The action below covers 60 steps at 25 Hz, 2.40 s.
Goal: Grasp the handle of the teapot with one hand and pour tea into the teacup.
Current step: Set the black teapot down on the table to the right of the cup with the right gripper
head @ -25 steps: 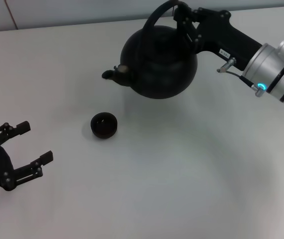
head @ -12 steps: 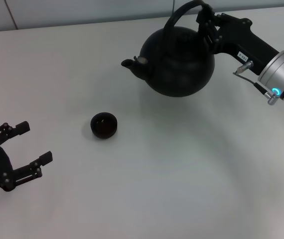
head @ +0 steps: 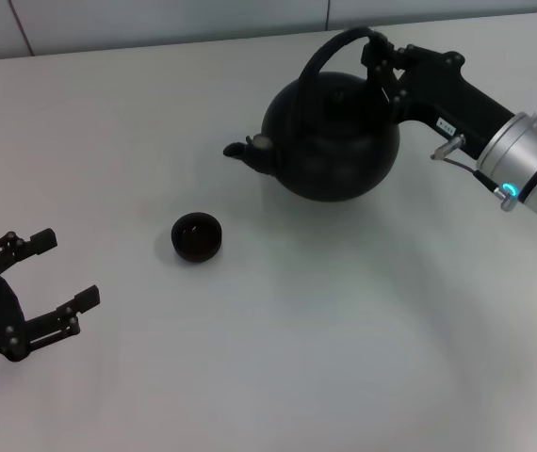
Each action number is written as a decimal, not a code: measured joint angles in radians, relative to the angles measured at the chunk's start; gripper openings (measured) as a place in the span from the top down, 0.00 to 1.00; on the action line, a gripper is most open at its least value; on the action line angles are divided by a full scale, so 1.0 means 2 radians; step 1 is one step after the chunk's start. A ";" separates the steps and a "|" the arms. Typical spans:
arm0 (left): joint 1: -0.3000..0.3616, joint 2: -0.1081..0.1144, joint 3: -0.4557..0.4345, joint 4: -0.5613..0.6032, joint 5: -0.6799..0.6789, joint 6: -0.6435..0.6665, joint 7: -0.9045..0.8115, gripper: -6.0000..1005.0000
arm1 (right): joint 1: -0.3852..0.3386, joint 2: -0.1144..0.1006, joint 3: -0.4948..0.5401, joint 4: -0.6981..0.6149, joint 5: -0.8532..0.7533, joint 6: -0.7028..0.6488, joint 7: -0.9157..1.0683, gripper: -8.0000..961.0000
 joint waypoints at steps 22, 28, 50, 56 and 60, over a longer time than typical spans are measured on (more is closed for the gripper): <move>-0.001 -0.001 0.000 -0.001 0.000 0.001 0.001 0.14 | -0.008 0.000 -0.001 0.017 -0.001 0.032 -0.034 0.88; -0.001 -0.001 0.000 -0.001 0.000 0.001 0.001 0.14 | -0.009 0.000 -0.001 0.018 -0.001 0.032 -0.034 0.86; 0.004 -0.001 -0.001 -0.001 0.000 0.006 0.001 0.14 | -0.023 0.000 0.005 0.015 0.002 0.027 -0.033 0.50; 0.006 -0.001 -0.001 -0.002 -0.001 0.007 0.002 0.14 | -0.030 -0.001 0.004 0.015 0.002 0.013 -0.033 0.35; 0.006 -0.001 -0.001 -0.002 -0.003 0.008 0.002 0.14 | -0.031 -0.001 0.004 0.014 0.002 0.013 -0.033 0.31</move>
